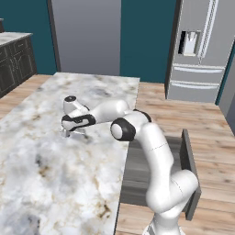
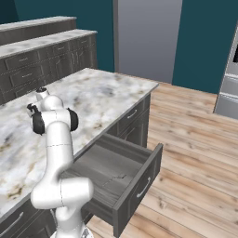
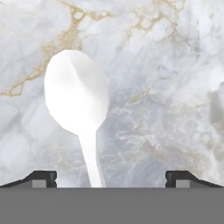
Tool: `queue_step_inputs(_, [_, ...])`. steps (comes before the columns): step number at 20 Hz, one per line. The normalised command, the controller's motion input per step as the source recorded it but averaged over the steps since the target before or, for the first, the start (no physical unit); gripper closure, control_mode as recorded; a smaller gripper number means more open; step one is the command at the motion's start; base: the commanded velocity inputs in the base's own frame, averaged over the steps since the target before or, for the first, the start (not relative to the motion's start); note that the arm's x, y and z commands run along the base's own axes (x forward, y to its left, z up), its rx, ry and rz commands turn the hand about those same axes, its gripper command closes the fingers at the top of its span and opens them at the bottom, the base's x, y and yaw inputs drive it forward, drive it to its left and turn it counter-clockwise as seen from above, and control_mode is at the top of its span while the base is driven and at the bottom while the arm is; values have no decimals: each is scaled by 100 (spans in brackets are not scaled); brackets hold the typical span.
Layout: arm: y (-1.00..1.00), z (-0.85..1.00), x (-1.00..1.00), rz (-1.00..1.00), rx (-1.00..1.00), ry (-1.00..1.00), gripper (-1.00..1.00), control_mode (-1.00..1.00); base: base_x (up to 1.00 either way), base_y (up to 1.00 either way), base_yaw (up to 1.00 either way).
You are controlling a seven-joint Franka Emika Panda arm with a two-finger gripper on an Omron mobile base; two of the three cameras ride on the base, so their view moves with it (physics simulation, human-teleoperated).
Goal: Organize the utensils by type. Pick up the wooden spoons from the counter and place them in the open cabinet. Then pick up the metallic utensils from the counter and place them in the open drawer.
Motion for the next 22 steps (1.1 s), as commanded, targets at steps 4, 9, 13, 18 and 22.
queue_step_inputs(4, [-4, -22, 0, 0, 0, 2, 100, -100, 0, 0, 0])
queue_step_inputs(9, [-26, -22, -4, -1, 0, 5, 100, -100, 0, 0, 0])
queue_step_inputs(13, [-47, -3, -26, 0, 2, 4, 100, -100, 0, 0, 0])
queue_step_inputs(18, [-54, 8, -37, 0, 7, 3, 100, -100, 0, 0, 0])
queue_step_inputs(22, [-59, 22, -50, 0, 7, 0, 100, -100, 0, 0, 0])
